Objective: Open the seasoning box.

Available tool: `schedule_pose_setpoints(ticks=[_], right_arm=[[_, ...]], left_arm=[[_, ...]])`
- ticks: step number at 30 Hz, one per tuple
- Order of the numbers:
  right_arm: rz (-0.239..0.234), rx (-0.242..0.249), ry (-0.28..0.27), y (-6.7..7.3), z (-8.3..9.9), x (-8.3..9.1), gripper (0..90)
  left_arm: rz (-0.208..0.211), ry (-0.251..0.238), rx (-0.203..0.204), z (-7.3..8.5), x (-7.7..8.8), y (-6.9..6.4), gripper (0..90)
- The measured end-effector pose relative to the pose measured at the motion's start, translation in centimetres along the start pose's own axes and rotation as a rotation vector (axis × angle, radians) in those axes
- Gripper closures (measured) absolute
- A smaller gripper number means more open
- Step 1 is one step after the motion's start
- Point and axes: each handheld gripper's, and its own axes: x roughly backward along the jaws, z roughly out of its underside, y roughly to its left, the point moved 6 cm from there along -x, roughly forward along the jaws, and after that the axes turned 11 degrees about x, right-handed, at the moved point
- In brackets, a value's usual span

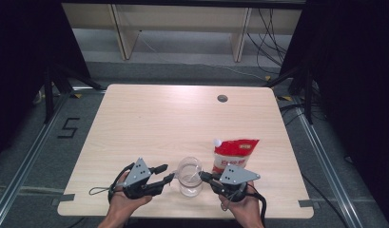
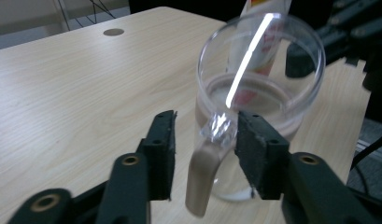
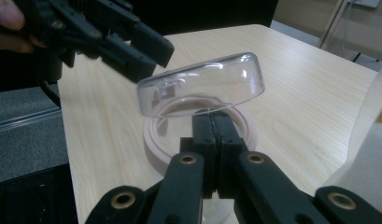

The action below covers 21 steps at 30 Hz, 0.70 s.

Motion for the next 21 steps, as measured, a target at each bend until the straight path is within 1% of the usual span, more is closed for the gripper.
schedule_pose_setpoints(ticks=[1,2,3,4,5,6,7,8,9,10,11,12,13,14,15,16,17,18,19,20,21], right_arm=[[-0.003,0.002,-0.003,0.0,0.0,0.0,90.0],[-0.006,0.003,-0.003,0.1,-0.1,-0.1,90.0],[-0.006,0.003,-0.003,0.1,-0.1,-0.1,90.0],[-0.004,0.007,-0.002,0.1,-0.1,-0.1,90.0],[0.005,0.015,-0.01,0.0,-0.3,-0.2,90.0],[0.011,-0.001,0.001,0.2,-0.3,-0.1,90.0],[0.0,0.017,-0.001,0.2,-0.5,-0.1,90.0],[0.001,0.032,-0.008,0.2,-0.8,-0.1,90.0],[0.001,0.041,-0.011,0.2,-1.0,-0.2,90.0],[0.008,0.033,-0.006,0.2,-1.1,-0.2,90.0],[0.005,0.036,-0.006,0.2,-1.3,-0.2,90.0],[0.008,0.042,-0.011,0.3,-1.5,-0.3,90.0],[0.008,0.042,-0.011,0.3,-1.5,-0.3,90.0],[0.012,0.058,-0.014,0.3,-1.9,-0.3,90.0],[0.012,0.058,-0.014,0.3,-1.9,-0.3,90.0],[0.016,0.071,-0.014,0.3,-2.1,-0.3,89.9],[0.009,0.068,-0.01,0.5,-2.4,-0.3,89.9],[0.011,0.074,-0.012,0.5,-2.5,-0.3,89.9],[0.011,0.074,-0.012,0.5,-2.5,-0.3,89.9],[0.014,0.082,-0.019,0.5,-2.6,-0.5,89.5],[0.015,0.083,-0.02,0.5,-2.7,-0.5,89.3]], left_arm=[[0.0,0.025,-0.002,0.5,0.2,-0.1,53.0],[0.0,0.04,-0.005,0.9,0.3,-0.1,49.6],[0.0,0.04,-0.005,0.9,0.3,-0.1,45.5],[0.003,0.045,0.013,1.5,0.5,-0.1,45.5],[0.01,0.059,-0.005,1.8,0.6,0.1,41.5],[0.004,0.061,-0.001,2.0,0.8,0.3,39.2],[-0.01,0.069,0.017,2.3,1.0,0.3,37.0],[-0.01,0.079,0.008,2.5,1.3,0.8,32.1],[-0.006,0.075,0.04,2.7,1.4,0.8,29.4],[-0.006,0.075,0.04,2.7,1.4,0.8,27.6],[-0.006,0.075,0.045,2.9,1.5,1.0,25.8],[-0.019,0.094,0.017,3.3,1.8,1.4,24.0],[-0.019,0.094,0.017,3.3,1.8,1.4,22.6],[-0.014,0.111,0.059,3.7,1.9,1.4,21.6],[-0.014,0.111,0.059,3.7,1.9,1.4,20.4],[-0.012,0.123,0.049,3.8,2.0,1.6,20.4],[-0.022,0.125,0.061,4.0,2.0,1.7,17.6],[-0.022,0.128,0.047,4.0,2.0,1.9,16.4],[-0.022,0.128,0.047,4.0,2.0,1.9,14.8],[-0.022,0.124,0.08,4.2,1.9,1.8,15.2],[-0.013,0.132,0.078,4.3,1.9,1.8,14.9]])
